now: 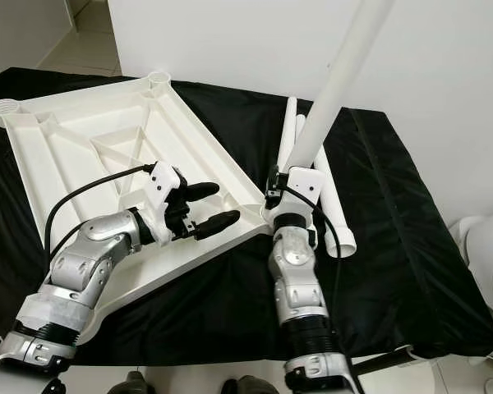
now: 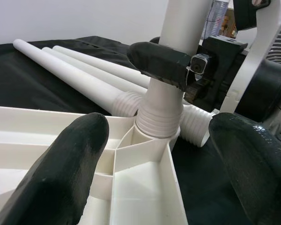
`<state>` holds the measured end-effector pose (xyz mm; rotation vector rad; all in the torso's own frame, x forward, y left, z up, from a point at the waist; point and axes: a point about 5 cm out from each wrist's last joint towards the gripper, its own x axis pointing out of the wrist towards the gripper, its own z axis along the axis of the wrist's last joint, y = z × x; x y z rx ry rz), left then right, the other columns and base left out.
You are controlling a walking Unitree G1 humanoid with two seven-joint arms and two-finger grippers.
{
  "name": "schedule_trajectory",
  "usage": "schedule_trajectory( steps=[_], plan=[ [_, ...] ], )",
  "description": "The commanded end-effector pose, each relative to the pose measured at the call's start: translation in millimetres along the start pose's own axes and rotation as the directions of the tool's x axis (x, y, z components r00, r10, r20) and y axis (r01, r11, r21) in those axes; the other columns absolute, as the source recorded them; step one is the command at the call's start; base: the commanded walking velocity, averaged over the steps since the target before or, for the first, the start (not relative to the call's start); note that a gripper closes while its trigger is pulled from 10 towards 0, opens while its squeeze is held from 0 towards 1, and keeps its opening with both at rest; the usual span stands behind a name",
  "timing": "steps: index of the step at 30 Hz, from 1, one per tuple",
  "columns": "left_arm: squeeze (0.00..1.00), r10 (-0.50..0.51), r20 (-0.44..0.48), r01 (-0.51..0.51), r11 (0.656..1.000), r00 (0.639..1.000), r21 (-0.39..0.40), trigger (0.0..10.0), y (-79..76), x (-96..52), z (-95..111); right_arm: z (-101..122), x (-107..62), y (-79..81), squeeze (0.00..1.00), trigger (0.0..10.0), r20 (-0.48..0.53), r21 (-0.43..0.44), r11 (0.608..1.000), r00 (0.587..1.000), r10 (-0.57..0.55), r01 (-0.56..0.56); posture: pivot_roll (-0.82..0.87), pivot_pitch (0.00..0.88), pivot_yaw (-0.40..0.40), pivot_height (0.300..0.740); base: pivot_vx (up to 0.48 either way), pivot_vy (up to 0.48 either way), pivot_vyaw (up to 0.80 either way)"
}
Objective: Building children table
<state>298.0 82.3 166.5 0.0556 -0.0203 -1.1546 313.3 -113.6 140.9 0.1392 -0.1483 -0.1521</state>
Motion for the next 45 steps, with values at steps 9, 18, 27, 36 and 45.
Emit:
schedule_trajectory(
  steps=[9,18,27,36,45],
  plan=[
    [0.0,0.052,-0.002,-0.052,0.999,0.999,0.011,10.0,2.6,-0.7,0.9,-17.5,-8.8,-8.5,1.0,10.0,-0.083,0.008,0.999,0.996,-0.043,0.043,0.06,0.043,-0.102,0.74,0.0,0.0,0.0],
    [0.0,0.036,0.002,-0.036,0.999,0.999,0.006,10.0,0.1,2.3,1.6,-4.5,-2.7,-32.2,0.0,10.0,-0.015,-0.049,0.992,0.993,0.115,-0.115,0.05,0.045,-0.095,0.74,0.0,0.0,0.0],
    [0.0,0.029,0.003,-0.029,1.0,1.0,0.006,10.0,-0.4,3.9,2.1,-2.1,1.7,-46.9,0.0,10.0,-0.036,-0.089,0.965,0.969,0.246,-0.248,0.04,0.043,-0.092,0.74,0.0,0.0,0.0],
    [0.0,0.028,0.009,-0.028,1.0,1.0,0.004,10.0,-0.4,6.3,3.0,5.1,9.9,-56.7,0.0,10.0,-0.051,-0.11,0.913,0.92,0.388,-0.392,0.04,0.04,-0.092,0.74,0.0,0.0,0.0],
    [0.0,0.005,0.005,-0.005,1.0,1.0,-0.001,10.0,-4.5,7.7,1.7,8.9,19.4,-57.1,0.0,0.0,-0.122,-0.149,0.781,0.795,0.594,-0.606,0.05,0.033,-0.088,0.74,0.0,0.0,0.0]
  ],
)
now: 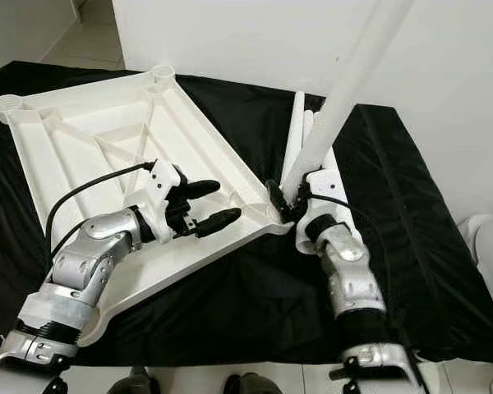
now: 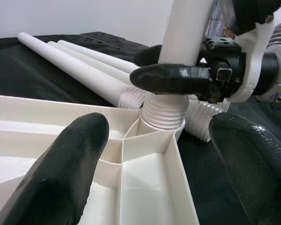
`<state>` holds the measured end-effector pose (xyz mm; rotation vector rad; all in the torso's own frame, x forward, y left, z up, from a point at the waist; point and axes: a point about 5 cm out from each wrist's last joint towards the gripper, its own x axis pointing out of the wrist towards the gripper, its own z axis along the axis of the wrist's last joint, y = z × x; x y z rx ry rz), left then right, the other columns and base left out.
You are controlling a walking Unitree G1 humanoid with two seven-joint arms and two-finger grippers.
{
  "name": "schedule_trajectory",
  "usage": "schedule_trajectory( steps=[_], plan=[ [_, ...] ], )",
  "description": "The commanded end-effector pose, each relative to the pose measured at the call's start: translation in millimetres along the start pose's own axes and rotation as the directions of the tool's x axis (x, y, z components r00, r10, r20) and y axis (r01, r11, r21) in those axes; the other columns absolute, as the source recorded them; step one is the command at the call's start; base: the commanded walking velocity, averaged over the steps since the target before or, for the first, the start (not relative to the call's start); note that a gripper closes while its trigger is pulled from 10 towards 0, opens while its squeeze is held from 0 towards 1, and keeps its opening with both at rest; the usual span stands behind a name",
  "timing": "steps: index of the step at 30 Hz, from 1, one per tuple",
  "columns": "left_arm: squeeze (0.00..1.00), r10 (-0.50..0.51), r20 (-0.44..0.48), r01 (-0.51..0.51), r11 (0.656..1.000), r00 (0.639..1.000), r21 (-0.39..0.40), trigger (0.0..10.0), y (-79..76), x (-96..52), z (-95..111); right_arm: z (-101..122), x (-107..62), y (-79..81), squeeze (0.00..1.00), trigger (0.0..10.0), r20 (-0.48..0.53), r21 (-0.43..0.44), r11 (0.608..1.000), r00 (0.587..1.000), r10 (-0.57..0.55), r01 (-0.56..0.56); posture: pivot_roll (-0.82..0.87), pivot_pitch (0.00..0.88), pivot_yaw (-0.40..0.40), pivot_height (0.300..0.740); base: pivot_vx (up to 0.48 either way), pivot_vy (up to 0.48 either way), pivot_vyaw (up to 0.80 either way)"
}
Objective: Building children table
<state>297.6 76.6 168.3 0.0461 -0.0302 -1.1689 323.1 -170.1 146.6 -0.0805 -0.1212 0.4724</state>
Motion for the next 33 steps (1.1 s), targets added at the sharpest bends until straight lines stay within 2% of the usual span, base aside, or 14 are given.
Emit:
schedule_trajectory(
  steps=[1,7,15,16,19,22,24,25,28,29,31,32,33],
  plan=[
    [0.0,0.019,-0.008,-0.019,1.0,1.0,0.001,10.0,-1.9,2.7,-0.3,-2.9,-2.1,-2.7,0.0,0.0,-0.019,-0.006,1.0,1.0,0.013,-0.014,0.05,0.033,-0.088,0.74,0.0,0.0,0.0],
    [0.0,-0.029,-0.026,0.029,1.0,0.999,-0.002,10.0,-9.1,2.5,-3.4,-6.5,-1.6,-6.1,0.0,0.0,-0.06,-0.012,0.996,0.995,0.083,-0.083,0.05,0.028,-0.091,0.74,0.0,0.0,0.0],
    [0.0,-0.035,-0.024,0.035,0.999,0.999,-0.004,10.0,-10.3,2.8,-3.1,-8.4,-3.8,-4.7,0.0,0.0,-0.054,0.041,0.997,0.997,0.062,-0.06,0.05,0.026,-0.093,0.74,0.0,0.0,0.0],
    [0.0,-0.035,-0.023,0.035,0.999,0.999,-0.004,10.0,-10.2,3.0,-3.0,-9.7,-4.9,-3.4,0.0,10.0,-0.053,0.053,0.997,0.997,0.058,-0.055,0.05,0.027,-0.093,0.74,0.0,0.0,0.0],
    [0.0,-0.035,-0.023,0.035,0.999,0.999,-0.003,10.0,-10.1,3.3,-2.8,-13.5,-6.3,-1.4,0.0,10.0,-0.055,0.081,0.996,0.997,0.046,-0.042,0.05,0.024,-0.092,0.74,0.0,0.0,0.0],
    [0.0,-0.037,-0.023,0.037,0.999,0.999,-0.001,10.0,-9.8,3.9,-2.8,-20.8,-7.5,4.7,0.0,10.0,-0.066,0.122,0.992,0.998,-0.013,0.021,0.05,0.021,-0.094,0.74,0.0,0.0,0.0],
    [0.0,-0.037,-0.023,0.037,0.999,0.999,-0.001,10.0,-9.8,3.9,-2.8,-20.8,-7.5,4.7,0.0,10.0,-0.066,0.122,0.992,0.998,-0.013,0.021,0.05,0.021,-0.094,0.74,0.0,0.0,0.0],
    [0.0,-0.037,-0.023,0.037,0.999,0.999,0.0,10.0,-9.6,4.0,-2.8,-22.6,-6.3,8.2,0.0,10.0,-0.075,0.124,0.99,0.995,-0.063,0.072,0.05,0.02,-0.096,0.74,0.0,0.0,0.0],
    [0.0,-0.037,-0.023,0.037,0.999,0.999,0.0,10.0,-9.6,4.0,-2.8,-22.6,-6.3,8.2,0.0,10.0,-0.075,0.124,0.99,0.995,-0.063,0.072,0.05,0.02,-0.096,0.74,0.0,0.0,0.0],
    [0.0,-0.036,-0.024,0.036,0.999,0.999,0.001,10.0,-9.0,3.6,-2.9,-24.5,-4.1,12.2,0.0,10.0,-0.092,0.108,0.985,0.988,-0.125,0.134,0.05,0.018,-0.099,0.74,0.0,0.0,0.0],
    [0.0,-0.036,-0.024,0.036,0.999,0.999,0.001,10.0,-9.0,3.6,-2.9,-24.5,-4.1,12.2,0.0,10.0,-0.092,0.108,0.985,0.988,-0.125,0.134,0.05,0.018,-0.099,0.74,0.0,0.0,0.0],
    [0.0,-0.033,-0.024,0.033,0.999,0.999,0.004,10.0,-8.0,2.9,-2.7,-25.4,-2.0,19.6,0.0,10.0,-0.101,0.103,0.976,0.978,-0.181,0.191,0.05,0.022,-0.106,0.74,0.0,0.0,0.0],
    [0.0,-0.028,-0.025,0.029,1.0,0.999,0.008,10.0,-6.0,1.9,-2.3,-28.4,0.7,30.3,0.0,10.0,-0.134,0.117,0.945,0.948,-0.29,0.306,0.04,0.025,-0.107,0.74,0.0,0.0,0.0]
  ],
)
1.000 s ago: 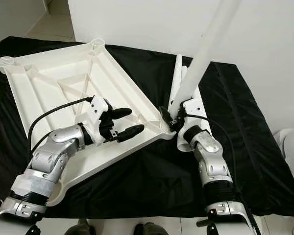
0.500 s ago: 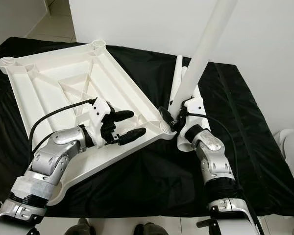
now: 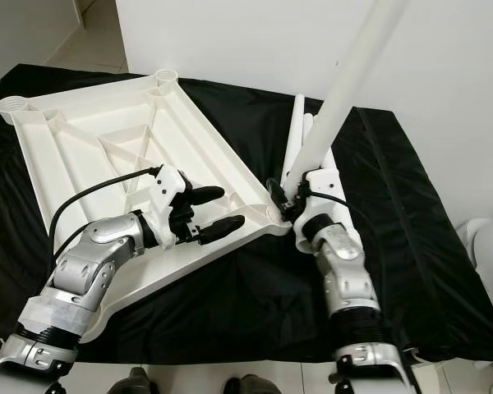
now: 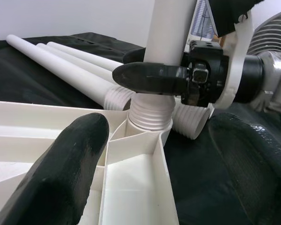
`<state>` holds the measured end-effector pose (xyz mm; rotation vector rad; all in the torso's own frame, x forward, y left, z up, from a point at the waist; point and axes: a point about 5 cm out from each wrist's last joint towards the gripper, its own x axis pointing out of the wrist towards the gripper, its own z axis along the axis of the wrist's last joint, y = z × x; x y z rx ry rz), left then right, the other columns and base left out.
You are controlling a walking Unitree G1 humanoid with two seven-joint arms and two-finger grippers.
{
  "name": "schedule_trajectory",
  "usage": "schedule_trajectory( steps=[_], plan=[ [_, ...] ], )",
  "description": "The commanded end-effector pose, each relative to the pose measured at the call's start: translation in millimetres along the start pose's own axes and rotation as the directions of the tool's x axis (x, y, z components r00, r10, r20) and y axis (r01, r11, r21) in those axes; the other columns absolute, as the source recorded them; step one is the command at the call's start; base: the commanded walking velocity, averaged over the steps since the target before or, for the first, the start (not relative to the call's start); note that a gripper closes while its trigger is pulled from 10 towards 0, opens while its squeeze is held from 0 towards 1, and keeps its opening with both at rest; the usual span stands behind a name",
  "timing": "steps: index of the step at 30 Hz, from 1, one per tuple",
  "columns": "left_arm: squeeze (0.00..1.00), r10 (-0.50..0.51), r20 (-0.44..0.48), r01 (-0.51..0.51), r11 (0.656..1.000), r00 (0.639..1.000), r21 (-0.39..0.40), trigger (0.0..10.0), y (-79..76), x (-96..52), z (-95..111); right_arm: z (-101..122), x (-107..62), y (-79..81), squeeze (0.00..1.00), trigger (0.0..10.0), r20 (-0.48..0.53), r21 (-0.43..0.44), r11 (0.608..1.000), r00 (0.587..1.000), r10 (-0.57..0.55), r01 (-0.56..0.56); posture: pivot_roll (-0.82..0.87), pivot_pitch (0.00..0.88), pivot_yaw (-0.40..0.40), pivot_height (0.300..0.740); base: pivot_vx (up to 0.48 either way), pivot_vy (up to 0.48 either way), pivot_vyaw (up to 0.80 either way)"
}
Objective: Building children table
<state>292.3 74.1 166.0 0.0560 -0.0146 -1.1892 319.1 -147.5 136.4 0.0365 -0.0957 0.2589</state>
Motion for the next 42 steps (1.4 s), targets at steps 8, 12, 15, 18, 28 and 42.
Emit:
schedule_trajectory(
  steps=[8,12,15,18,28,42],
  plan=[
    [0.0,-0.013,-0.012,0.013,1.0,1.0,0.016,10.0,1.7,0.0,0.5,-23.7,-8.7,22.8,0.0,10.0,-0.132,0.011,0.956,0.948,-0.289,0.293,0.04,0.03,-0.109,0.74,0.0,0.0,0.0],
    [0.0,-0.027,-0.018,0.027,0.999,0.999,0.019,10.0,0.9,-0.8,0.4,-27.8,-11.1,36.4,0.0,10.0,-0.177,0.036,0.922,0.911,-0.373,0.385,0.04,0.033,-0.111,0.74,0.0,0.0,0.0],
    [0.0,-0.032,-0.022,0.033,0.999,0.999,0.025,10.0,1.4,-1.7,0.5,-25.5,-11.4,43.7,0.0,10.0,-0.18,0.059,0.921,0.912,-0.369,0.385,0.04,0.036,-0.113,0.74,0.0,0.0,0.0],
    [0.0,-0.031,-0.025,0.032,0.999,0.999,0.029,10.0,2.8,-2.7,1.0,-23.4,-12.3,45.1,0.0,10.0,-0.174,0.063,0.918,0.91,-0.377,0.392,0.04,0.036,-0.11,0.74,0.0,0.0,0.0],
    [0.0,-0.04,-0.019,0.04,0.999,0.999,0.023,10.0,0.2,0.5,1.5,-5.5,-13.7,32.6,1.0,10.0,-0.054,0.098,0.931,0.936,-0.347,0.351,0.03,0.038,-0.108,0.74,0.0,0.0,0.0],
    [0.0,-0.041,-0.011,0.041,0.999,0.999,0.023,10.0,0.0,3.2,2.3,-7.2,-18.7,1.3,0.0,10.0,-0.029,0.009,0.997,0.997,-0.077,0.078,0.03,0.022,-0.106,0.74,0.0,0.0,0.0]
  ],
)
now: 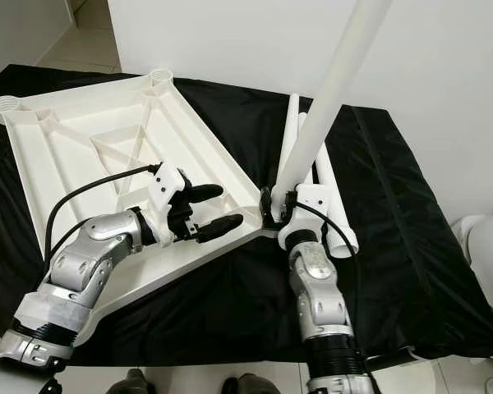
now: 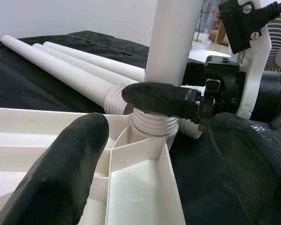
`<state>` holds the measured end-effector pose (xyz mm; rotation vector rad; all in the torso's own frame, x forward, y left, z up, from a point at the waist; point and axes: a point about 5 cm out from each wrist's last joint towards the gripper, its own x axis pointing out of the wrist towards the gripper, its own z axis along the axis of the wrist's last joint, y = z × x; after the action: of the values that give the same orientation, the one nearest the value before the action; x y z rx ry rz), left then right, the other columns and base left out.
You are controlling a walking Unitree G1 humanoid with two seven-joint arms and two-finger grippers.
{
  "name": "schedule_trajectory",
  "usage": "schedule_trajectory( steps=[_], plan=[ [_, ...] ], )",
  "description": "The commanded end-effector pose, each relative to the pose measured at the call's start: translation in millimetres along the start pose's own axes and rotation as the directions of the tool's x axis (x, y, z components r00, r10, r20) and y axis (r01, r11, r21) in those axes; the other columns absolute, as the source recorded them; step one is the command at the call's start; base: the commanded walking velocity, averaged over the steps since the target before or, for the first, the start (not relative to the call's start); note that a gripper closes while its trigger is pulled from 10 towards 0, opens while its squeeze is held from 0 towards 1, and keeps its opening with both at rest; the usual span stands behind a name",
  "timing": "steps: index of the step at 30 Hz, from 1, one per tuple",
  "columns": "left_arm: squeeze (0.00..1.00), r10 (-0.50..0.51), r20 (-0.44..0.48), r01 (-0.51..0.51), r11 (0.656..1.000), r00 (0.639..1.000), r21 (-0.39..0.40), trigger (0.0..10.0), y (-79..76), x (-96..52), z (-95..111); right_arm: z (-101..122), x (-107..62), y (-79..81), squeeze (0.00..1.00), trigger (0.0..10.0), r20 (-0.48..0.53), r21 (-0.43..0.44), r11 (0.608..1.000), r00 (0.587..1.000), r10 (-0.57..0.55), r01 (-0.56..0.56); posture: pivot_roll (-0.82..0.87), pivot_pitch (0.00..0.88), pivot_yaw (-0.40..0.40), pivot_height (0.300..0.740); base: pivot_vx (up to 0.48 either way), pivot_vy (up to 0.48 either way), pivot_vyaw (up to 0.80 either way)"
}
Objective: Building children table
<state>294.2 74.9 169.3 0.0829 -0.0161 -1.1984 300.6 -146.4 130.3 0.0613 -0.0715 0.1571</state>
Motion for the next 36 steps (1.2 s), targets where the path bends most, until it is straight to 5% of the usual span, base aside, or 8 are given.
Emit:
schedule_trajectory(
  steps=[1,14,15,19,21,26,27,36],
  plan=[
    [0.0,-0.031,0.003,0.031,1.0,1.0,0.001,10.0,-2.3,3.3,-0.8,-2.7,-0.1,-4.5,0.0,10.0,-0.009,-0.013,1.0,1.0,0.025,-0.025,0.03,0.022,-0.106,0.74,0.0,0.0,0.0],
    [0.0,0.025,-0.025,-0.025,1.0,0.999,0.003,10.0,-6.6,11.6,-12.0,4.1,14.9,-19.6,0.0,9.4,-0.027,-0.119,0.967,0.974,0.225,-0.226,0.04,0.009,-0.105,0.74,0.0,0.0,0.0],
    [0.0,0.041,-0.031,-0.04,0.999,0.999,0.007,10.0,-5.3,11.8,-13.6,4.4,16.0,-20.0,0.0,4.3,-0.027,-0.121,0.964,0.972,0.235,-0.236,0.04,0.009,-0.105,0.74,0.0,0.0,0.0],
    [0.0,0.137,-0.065,-0.136,0.99,0.988,0.02,10.0,5.1,12.6,-20.3,5.8,18.3,-19.6,0.0,0.2,-0.024,-0.139,0.948,0.958,0.287,-0.287,0.05,0.003,-0.104,0.74,0.0,0.0,0.0],
    [0.0,0.152,-0.069,-0.151,0.988,0.986,0.023,10.0,7.0,12.8,-20.9,4.9,18.2,-20.1,0.0,0.0,-0.028,-0.139,0.945,0.956,0.294,-0.295,0.05,0.004,-0.105,0.74,0.0,0.0,0.0],
    [0.0,0.164,-0.069,-0.162,0.986,0.984,0.028,10.0,8.8,12.6,-20.8,1.8,17.2,-21.6,0.0,1.8,-0.03,-0.13,0.944,0.953,0.301,-0.303,0.05,0.006,-0.1,0.74,0.0,0.0,0.0],
    [0.0,0.164,-0.069,-0.163,0.986,0.984,0.03,10.0,9.3,12.6,-20.8,0.7,16.4,-21.9,0.0,8.7,-0.027,-0.12,0.949,0.956,0.292,-0.293,0.04,0.007,-0.097,0.74,0.0,0.0,0.0],
    [0.0,0.178,-0.07,-0.176,0.984,0.982,0.034,10.0,14.8,13.9,-20.4,-6.0,12.5,-22.3,0.0,10.0,-0.031,-0.085,0.98,0.984,0.176,-0.178,0.03,0.001,-0.077,0.74,0.0,0.0,0.0]
  ],
)
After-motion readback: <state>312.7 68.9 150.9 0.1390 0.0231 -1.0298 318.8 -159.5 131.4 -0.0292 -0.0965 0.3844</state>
